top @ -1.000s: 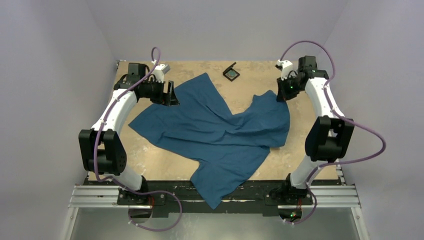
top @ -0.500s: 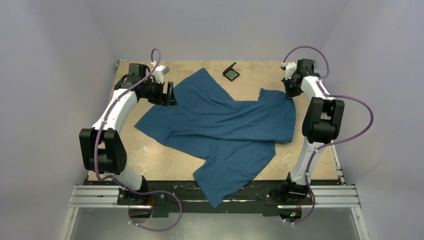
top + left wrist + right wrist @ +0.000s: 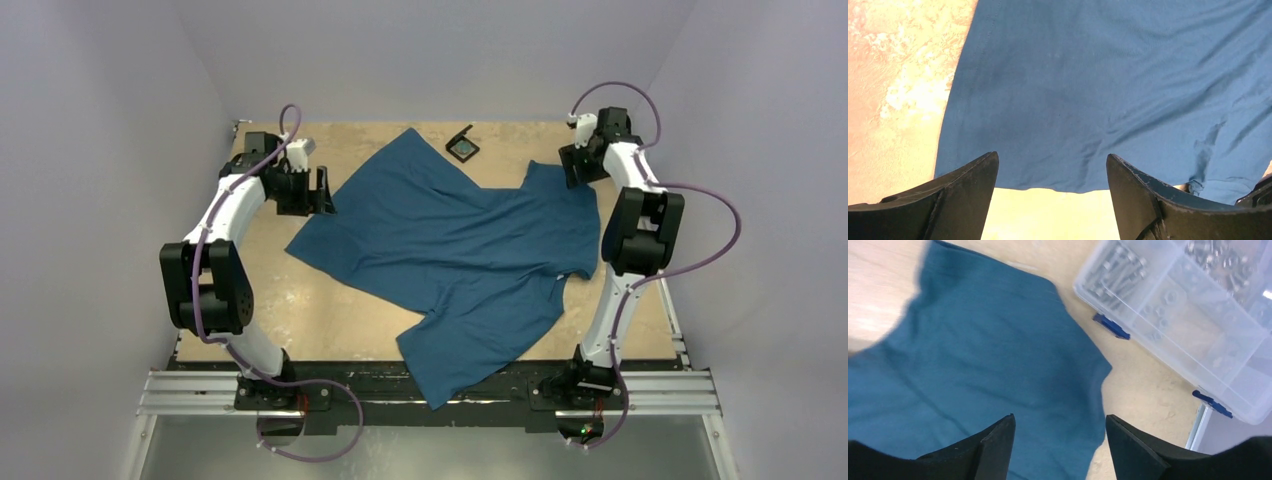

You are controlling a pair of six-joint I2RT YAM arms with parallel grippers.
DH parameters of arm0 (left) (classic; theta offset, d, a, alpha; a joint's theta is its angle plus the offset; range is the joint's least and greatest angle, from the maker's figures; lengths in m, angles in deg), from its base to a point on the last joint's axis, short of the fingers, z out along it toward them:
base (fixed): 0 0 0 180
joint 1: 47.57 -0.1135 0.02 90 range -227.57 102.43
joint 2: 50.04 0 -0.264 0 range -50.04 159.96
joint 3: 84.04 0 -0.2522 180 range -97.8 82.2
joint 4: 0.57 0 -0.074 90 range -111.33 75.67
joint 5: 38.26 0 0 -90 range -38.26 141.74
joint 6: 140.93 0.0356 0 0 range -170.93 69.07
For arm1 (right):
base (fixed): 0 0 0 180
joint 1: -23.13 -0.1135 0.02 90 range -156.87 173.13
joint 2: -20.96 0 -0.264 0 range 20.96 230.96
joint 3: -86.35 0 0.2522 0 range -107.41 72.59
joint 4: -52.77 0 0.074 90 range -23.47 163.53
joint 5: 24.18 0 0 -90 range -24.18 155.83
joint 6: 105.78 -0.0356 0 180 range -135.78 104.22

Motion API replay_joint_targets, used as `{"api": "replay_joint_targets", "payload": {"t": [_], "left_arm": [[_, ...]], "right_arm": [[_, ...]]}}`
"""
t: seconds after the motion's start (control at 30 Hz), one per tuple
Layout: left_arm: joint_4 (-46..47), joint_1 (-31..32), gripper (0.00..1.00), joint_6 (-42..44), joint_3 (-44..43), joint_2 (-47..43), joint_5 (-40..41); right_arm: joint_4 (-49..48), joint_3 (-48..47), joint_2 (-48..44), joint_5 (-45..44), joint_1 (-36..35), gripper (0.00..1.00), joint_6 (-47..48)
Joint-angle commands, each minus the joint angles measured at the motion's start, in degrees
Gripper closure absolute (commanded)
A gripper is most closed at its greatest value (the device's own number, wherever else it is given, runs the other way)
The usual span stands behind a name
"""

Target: Remove the brooch from the garment

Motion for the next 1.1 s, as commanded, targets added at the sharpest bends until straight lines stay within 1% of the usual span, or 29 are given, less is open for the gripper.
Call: {"api": "replay_joint_targets", "payload": {"t": [0.0,0.1,0.17,0.23,0.37,0.4,0.43,0.53,0.63,0.77,0.93,1.07], "left_arm": [[0.49,-0.99,0.21,-2.03,0.27,-0.16,-2.52],[0.66,-1.62,0.2,-1.68,0.6,-1.48,-4.78],[0.59,-1.82,0.2,-0.8,1.08,-3.1,-5.25],[0.57,-1.98,0.2,-0.34,1.62,-4.88,-5.3],[0.26,-2.02,0.2,-0.53,3.32,-8.54,-5.18],[0.17,-2.11,0.2,-0.71,3.78,-9.4,-5.17],[0.11,-2.17,0.2,-0.94,4.27,-10.24,-5.07],[0.17,-2.29,0.2,-1.28,5.71,-12.83,-4.92],[0.16,-2.37,0.2,-1.85,6.63,-14.43,-4.56],[0.4,-2.59,0.2,-2.77,7.15,-15.61,-4.8],[0.09,-2.85,0.2,-3.24,6.95,-16.47,-4.7],[-0.14,-3.46,0.2,-3.42,6.62,-16.66,-4.69]], "right_arm": [[1.05,-1.38,-9.75,10.06,-4.39,0.28,-1.72],[-1.8,-1.85,-11.95,12.79,-10.66,0.28,-3.78],[-4.64,-3.13,-11.53,13.99,-15.43,0.31,-5.72],[-8.07,-5.23,-9.42,13.36,-19.89,0.44,-8.71],[-9.44,-14.96,-0.45,9.37,-28.16,0.81,-10.68],[-8.34,-18.33,2.18,8.7,-29.71,0.87,-9.91],[-7.57,-21.09,4.72,8.02,-31.02,0.91,-9.25],[-5.93,-26.33,10.69,5.92,-34.23,0.96,-7.05],[-6.09,-26.98,14.55,3.05,-36.29,0.98,-4.42],[-11.11,-24.46,17.45,-3.11,-37.59,0.97,-2.54],[-11.73,-29.4,23.63,-8.99,-38.59,0.97,0.48],[-16.43,-32.06,27.76,-13.14,-39.26,0.95,4.25]]}}
